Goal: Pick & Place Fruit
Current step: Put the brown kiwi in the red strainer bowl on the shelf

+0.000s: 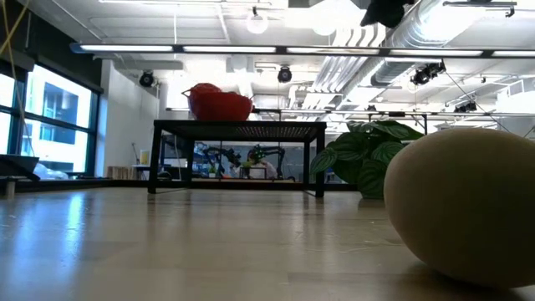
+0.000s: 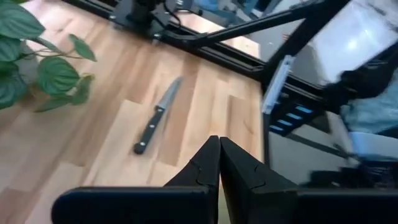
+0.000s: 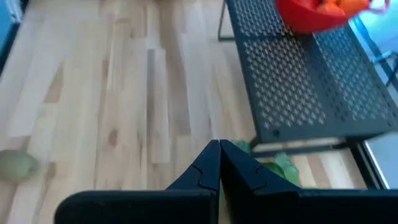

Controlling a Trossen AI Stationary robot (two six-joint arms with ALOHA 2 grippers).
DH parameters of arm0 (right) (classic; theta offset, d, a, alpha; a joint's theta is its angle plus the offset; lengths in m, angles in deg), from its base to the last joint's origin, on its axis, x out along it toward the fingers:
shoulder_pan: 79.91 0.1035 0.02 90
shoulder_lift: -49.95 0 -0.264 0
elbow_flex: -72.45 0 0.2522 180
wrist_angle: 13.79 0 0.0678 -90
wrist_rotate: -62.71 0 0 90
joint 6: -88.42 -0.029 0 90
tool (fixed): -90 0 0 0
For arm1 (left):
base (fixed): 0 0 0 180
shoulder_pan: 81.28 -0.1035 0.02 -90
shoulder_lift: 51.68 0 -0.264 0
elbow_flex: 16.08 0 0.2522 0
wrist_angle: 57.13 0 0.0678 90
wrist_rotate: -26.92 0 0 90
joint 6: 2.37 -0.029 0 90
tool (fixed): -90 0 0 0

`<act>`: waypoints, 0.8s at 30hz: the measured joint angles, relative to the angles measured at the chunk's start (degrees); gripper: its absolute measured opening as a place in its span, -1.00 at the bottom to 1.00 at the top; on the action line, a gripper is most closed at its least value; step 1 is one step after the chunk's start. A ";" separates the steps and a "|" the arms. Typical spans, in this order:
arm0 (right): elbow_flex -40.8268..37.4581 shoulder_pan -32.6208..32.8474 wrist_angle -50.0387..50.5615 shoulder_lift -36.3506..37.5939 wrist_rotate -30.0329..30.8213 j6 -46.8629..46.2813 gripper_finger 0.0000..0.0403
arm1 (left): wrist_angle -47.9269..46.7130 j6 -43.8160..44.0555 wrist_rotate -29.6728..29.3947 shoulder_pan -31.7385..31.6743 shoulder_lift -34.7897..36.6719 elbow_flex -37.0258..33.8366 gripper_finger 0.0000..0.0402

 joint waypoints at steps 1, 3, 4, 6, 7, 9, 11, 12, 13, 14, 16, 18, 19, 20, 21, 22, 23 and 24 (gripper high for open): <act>0.00 -0.12 0.95 0.03 -0.01 0.00 -0.99 | 0.16 -0.06 -1.42 0.47 -0.60 0.00 -0.96; 0.00 -0.08 3.03 0.05 -1.01 0.00 -0.99 | -0.09 -0.06 -4.68 1.37 -1.47 -0.04 -0.96; 0.00 0.05 4.05 0.05 -2.09 0.00 -0.99 | -0.09 -0.18 -5.96 1.81 -1.78 -0.03 -0.96; -0.23 0.89 5.04 0.05 -4.25 -0.25 -0.99 | -1.86 -1.29 -8.88 2.58 -1.95 -0.02 -0.96; -0.57 1.51 4.89 0.07 -4.98 -0.64 -0.99 | -2.96 -1.93 -10.30 2.85 -1.94 -0.02 -0.96; -1.59 2.85 4.14 0.07 -5.90 -1.94 -0.99 | -5.11 -2.74 -11.73 2.96 -0.90 -0.04 -0.97; -2.61 4.40 3.60 0.06 -5.76 -3.54 -0.99 | -6.16 -4.58 -12.21 2.80 0.75 -0.04 -0.99; -3.09 5.19 3.28 0.05 -5.61 -4.25 -0.99 | -6.68 -5.58 -12.38 2.70 1.51 0.00 -0.99; -3.65 5.97 2.84 0.05 -5.57 -4.58 -0.99 | -7.50 -6.38 -12.54 2.30 2.25 0.00 -0.99; -4.39 6.73 1.70 0.07 -5.58 -4.68 -0.99 | -8.06 -7.19 -12.45 1.71 2.66 0.00 -0.99; -5.96 8.12 -1.38 0.07 -5.80 -4.61 -0.99 | -8.91 -8.26 -11.07 0.49 3.23 0.00 -1.00; -8.16 9.46 -4.90 0.07 -5.86 -4.57 -0.99 | -10.53 -9.58 -10.36 -0.69 3.71 -0.04 -1.00; -9.15 10.00 -6.91 0.05 -5.89 -4.76 -0.99 | -10.53 -10.39 -9.73 -1.47 3.89 -0.02 -1.00; -9.98 10.45 -8.71 0.05 -5.89 -4.92 -0.99 | -11.22 -10.94 -9.08 -2.19 4.11 -0.02 -1.00; -10.75 10.83 -10.37 0.05 -5.90 -4.94 -0.99 | -12.24 -11.31 -8.78 -2.88 4.19 -0.02 -1.00; -11.46 11.22 -11.89 0.05 -5.90 -4.91 -0.99 | -12.53 -11.86 -7.98 -3.76 4.21 -0.02 -1.00; -12.10 11.59 -13.38 0.05 -5.86 -4.88 -0.99 | -12.50 -12.34 -7.61 -4.59 4.21 -0.08 -1.00; -12.72 11.95 -15.25 0.05 -5.76 -4.87 -0.99 | -12.18 -12.78 -7.30 -5.42 4.21 -0.54 -1.00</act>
